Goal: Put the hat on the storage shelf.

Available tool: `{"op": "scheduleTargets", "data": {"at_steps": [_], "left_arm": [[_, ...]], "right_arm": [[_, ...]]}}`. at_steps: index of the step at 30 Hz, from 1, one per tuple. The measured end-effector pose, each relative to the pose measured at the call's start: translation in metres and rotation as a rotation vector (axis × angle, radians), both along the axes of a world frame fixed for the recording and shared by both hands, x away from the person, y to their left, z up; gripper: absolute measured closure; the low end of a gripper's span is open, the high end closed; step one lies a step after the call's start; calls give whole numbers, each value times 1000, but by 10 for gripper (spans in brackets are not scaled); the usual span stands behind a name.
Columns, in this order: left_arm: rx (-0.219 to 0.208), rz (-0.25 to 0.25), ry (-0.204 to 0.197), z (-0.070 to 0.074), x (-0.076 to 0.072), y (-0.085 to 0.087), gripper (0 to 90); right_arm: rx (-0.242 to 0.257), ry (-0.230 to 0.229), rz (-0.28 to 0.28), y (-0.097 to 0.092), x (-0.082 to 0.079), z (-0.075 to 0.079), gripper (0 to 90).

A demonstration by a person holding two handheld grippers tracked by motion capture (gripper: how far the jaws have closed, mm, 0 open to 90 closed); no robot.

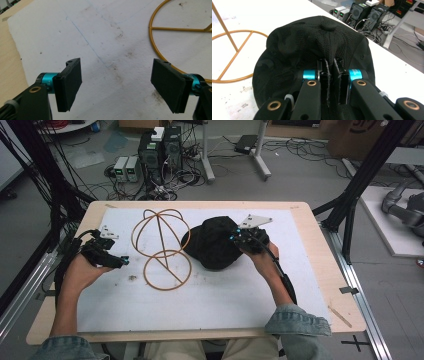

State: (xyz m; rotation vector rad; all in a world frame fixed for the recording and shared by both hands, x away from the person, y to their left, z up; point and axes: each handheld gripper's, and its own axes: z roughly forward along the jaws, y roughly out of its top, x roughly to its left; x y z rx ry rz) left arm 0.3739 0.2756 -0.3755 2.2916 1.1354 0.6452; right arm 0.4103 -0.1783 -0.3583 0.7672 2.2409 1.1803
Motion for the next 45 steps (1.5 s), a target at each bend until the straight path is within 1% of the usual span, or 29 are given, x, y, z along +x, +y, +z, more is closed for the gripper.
{"op": "scheduleTargets", "data": {"at_steps": [2,5,7,8,9,10,12,16,18,21,22,23,27,29,30,35,38,40,42,43,45], "left_arm": [[1,3,-2,0,0,0,250],[5,3,0,0,0,0,250],[5,-2,1,-1,1,0,250],[5,-2,1,-1,1,0,250],[3,1,1,-1,1,0,250],[3,1,1,-1,1,0,250],[4,3,2,-1,0,1,250],[-1,4,-2,0,0,2,250],[-4,6,-3,0,0,2,250],[-2,3,3,-1,1,1,250],[-2,2,4,-1,1,1,250],[-5,3,5,-1,1,1,250],[-4,1,3,-2,2,1,250],[-8,1,5,-2,2,0,250],[-6,-1,6,-2,2,1,250],[-9,-1,5,-1,2,0,250],[-11,-2,2,-1,2,0,250],[-10,-7,3,0,2,0,250],[-12,-6,4,-1,2,-1,250],[-9,-8,4,0,2,-1,250],[-8,-10,5,0,2,-2,251]], "right_arm": [[3,-2,-1,0,0,0,858],[19,-14,-3,-1,-1,3,859],[39,-15,-9,-2,-1,5,860],[39,-15,-9,-2,-1,5,860],[61,-11,-12,-5,0,7,860],[70,-15,-15,-7,0,8,860],[76,-22,-21,-9,-1,10,861],[93,-19,-28,-11,-1,12,861],[94,-25,-34,-10,-1,14,862],[116,-29,-41,-9,0,17,862],[116,-29,-41,-9,0,17,862],[125,-22,-45,-7,1,20,862],[133,-30,-54,-1,4,26,862],[142,-26,-57,0,6,30,862],[150,-29,-63,0,7,31,862],[205,-11,-104,-1,12,41,862],[225,-23,-123,-1,14,48,862],[250,-15,-135,-2,15,53,862],[257,-18,-144,-2,15,55,862],[277,-20,-156,-1,16,59,862],[293,-21,-173,0,17,63,862]]}}
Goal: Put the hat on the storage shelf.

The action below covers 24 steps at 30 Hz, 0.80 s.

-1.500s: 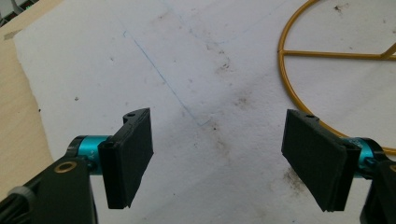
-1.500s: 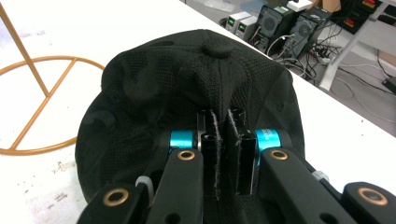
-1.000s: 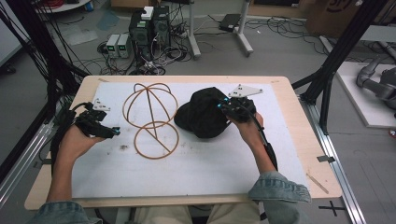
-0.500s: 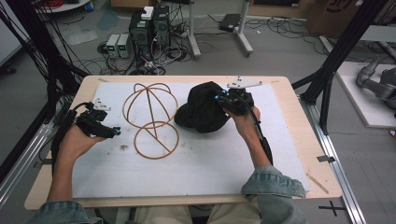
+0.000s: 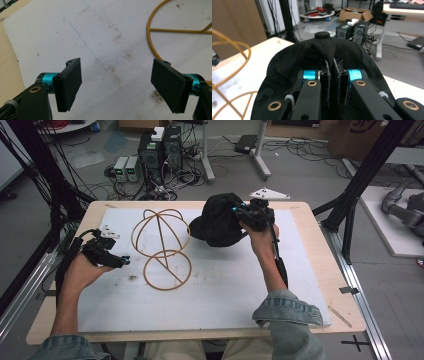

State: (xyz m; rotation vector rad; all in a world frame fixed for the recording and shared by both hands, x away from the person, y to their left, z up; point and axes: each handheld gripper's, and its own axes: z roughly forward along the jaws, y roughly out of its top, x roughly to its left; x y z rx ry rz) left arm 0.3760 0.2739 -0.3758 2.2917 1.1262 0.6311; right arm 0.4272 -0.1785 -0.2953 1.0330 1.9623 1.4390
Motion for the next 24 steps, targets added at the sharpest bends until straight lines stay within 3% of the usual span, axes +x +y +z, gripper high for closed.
{"op": "scheduleTargets", "data": {"at_steps": [8,16,24], "left_arm": [[-1,-2,2,1,0,0,250],[-12,6,-4,1,-1,3,250],[-10,2,-6,2,-2,3,250]], "right_arm": [[55,-9,-16,6,4,13,862],[121,-35,-24,15,8,44,862],[149,-38,-18,27,8,58,862]]}}
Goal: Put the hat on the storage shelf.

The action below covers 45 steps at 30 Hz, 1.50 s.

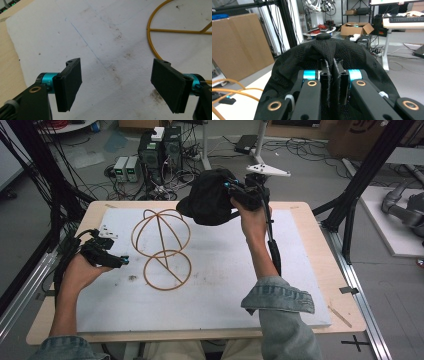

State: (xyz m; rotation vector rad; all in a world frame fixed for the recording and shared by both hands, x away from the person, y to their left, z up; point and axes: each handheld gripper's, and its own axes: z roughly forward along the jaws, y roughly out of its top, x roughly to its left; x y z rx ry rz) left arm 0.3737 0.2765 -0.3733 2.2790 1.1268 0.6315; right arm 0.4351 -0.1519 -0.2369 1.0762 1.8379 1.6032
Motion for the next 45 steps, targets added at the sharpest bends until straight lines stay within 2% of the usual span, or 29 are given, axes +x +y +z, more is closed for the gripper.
{"op": "scheduleTargets", "data": {"at_steps": [3,4,10,26,35,38,45], "left_arm": [[-1,-5,-2,1,1,-1,250],[-1,-5,1,1,1,-1,250],[2,-10,1,1,3,-3,250],[-3,-7,0,0,3,-3,250],[-6,-16,1,2,2,-3,250],[-11,-16,-2,2,2,-4,250],[-11,-21,0,2,1,-4,250]], "right_arm": [[27,3,-2,1,1,2,862],[52,10,-3,0,2,3,861],[93,19,2,1,4,9,861],[185,3,93,11,5,21,861],[259,38,113,25,21,20,860],[314,70,120,30,31,15,861],[347,79,126,42,39,12,860]]}}
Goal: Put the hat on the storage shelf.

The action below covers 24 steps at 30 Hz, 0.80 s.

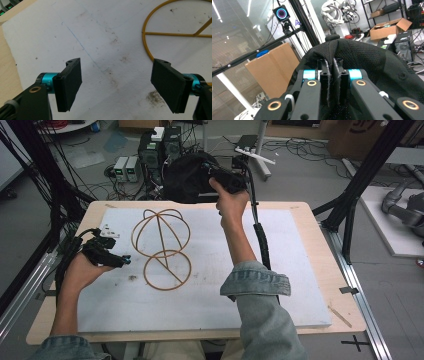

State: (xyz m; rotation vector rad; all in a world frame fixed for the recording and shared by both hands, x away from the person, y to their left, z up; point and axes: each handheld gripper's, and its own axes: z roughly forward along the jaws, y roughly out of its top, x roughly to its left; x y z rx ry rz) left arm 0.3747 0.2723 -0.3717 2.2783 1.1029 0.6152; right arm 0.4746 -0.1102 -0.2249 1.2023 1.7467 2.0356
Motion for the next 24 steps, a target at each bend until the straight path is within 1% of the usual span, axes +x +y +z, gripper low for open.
{"op": "scheduleTargets", "data": {"at_steps": [3,4,6,8,12,17,18,19,24], "left_arm": [[1,-6,-1,1,0,1,250],[-2,-2,-3,1,0,1,250],[-5,-1,-5,1,0,1,250],[-6,0,-4,2,0,2,250],[-8,-1,-6,2,-1,2,250],[-11,-1,-10,3,-1,3,250],[-12,0,-10,3,-1,3,250],[-15,2,-11,4,-1,3,250],[-15,1,-13,4,-2,4,250]], "right_arm": [[0,0,7,4,1,1,860],[-7,-5,17,9,-1,3,860],[-2,-6,22,12,-1,4,860],[0,-8,43,18,-4,5,860],[5,-6,61,24,-7,6,860],[3,-7,96,32,-16,10,860],[3,-7,96,32,-16,10,860],[9,-9,114,36,-20,11,860],[7,-10,144,42,-26,15,860]]}}
